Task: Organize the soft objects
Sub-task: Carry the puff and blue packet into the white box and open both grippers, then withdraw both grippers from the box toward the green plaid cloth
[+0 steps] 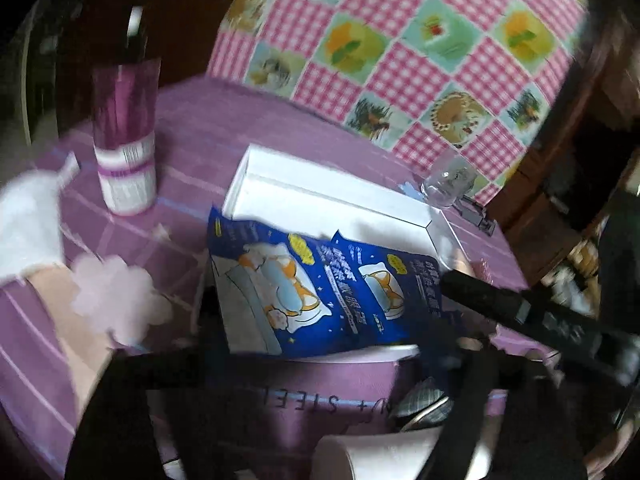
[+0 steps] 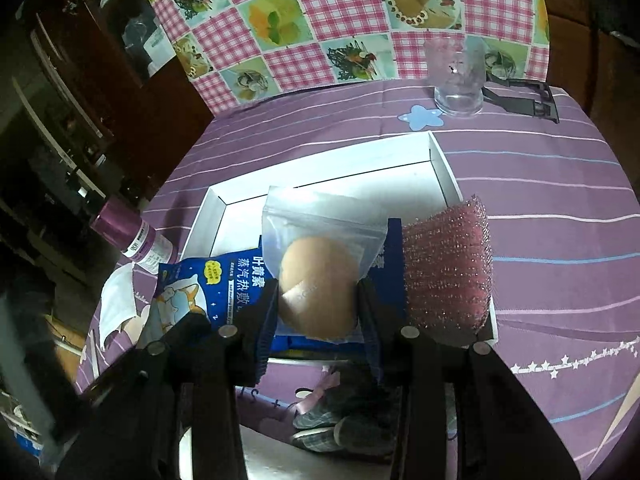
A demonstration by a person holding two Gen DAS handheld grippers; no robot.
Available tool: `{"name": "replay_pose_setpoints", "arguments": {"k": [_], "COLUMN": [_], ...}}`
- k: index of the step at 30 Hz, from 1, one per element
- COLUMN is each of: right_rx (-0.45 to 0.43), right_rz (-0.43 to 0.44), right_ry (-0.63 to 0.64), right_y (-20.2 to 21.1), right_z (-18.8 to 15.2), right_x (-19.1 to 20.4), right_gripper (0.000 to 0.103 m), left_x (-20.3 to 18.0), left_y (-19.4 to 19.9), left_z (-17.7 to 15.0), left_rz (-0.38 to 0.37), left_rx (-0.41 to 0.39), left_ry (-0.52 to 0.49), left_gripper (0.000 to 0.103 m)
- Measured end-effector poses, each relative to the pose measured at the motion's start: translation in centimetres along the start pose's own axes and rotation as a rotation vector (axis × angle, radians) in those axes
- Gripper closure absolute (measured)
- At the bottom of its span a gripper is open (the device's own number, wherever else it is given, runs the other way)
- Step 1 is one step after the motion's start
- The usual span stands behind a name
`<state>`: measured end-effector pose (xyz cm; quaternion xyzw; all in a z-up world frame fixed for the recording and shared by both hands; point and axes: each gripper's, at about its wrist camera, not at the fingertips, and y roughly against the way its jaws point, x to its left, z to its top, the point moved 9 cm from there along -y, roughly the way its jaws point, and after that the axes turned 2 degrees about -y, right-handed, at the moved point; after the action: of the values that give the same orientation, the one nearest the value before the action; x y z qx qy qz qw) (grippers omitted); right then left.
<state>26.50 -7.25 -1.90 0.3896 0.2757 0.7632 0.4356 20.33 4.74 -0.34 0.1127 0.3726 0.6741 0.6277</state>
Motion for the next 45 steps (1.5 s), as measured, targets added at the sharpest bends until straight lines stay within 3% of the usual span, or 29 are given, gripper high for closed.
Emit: {"name": "replay_pose_setpoints", "arguments": {"k": [2,5,11,16,22,29,34,37,41,45], "right_rx": [0.001,0.004,-0.012,-0.003,0.02,0.002,-0.087,-0.093,-0.043,-0.128], "right_rz": [0.0,0.001,0.039,0.094,0.098,0.08,0.004,-0.059,-0.007,0.008], "right_ry": [0.003,0.001,0.004,0.001,0.004,0.039,0.11,0.14,0.178,0.105], "right_y": [0.0,0.0,0.3,0.6,0.5,1.4,3.4,3.9,4.9,7.9], "right_z": [0.0,-0.1,-0.1,-0.2,-0.4,-0.2,0.1,-0.5,-1.5,-1.7], "right_x": [0.1,0.2,0.8,1.8,2.0,2.2,2.6,2.2,1.9,0.4], "right_gripper": [0.06,0.058,0.056,0.041,0.033,0.032,0.032,0.032,0.032,0.032], "left_x": [-1.0,-1.3,0.3,0.6,0.5,0.4,-0.1,-0.9,-1.8,-1.9], "left_y": [0.9,1.1,1.8,2.5,2.6,2.8,3.8,4.4,4.9,5.4], "left_z": [0.0,-0.3,-0.3,0.0,0.0,0.1,0.4,0.2,-0.6,-1.4], "left_rz": [0.007,0.03,0.161,0.16,0.181,0.175,0.186,0.17,0.137,0.142], "left_rx": [-0.03,-0.013,-0.041,-0.062,-0.072,-0.085,-0.122,-0.128,-0.117,-0.091], "left_ry": [-0.076,-0.106,-0.15,-0.135,-0.149,-0.147,-0.157,-0.172,-0.195,-0.212], "left_gripper": [0.02,0.02,0.02,0.02,0.02,0.02,0.02,0.02,0.02,0.02]}}
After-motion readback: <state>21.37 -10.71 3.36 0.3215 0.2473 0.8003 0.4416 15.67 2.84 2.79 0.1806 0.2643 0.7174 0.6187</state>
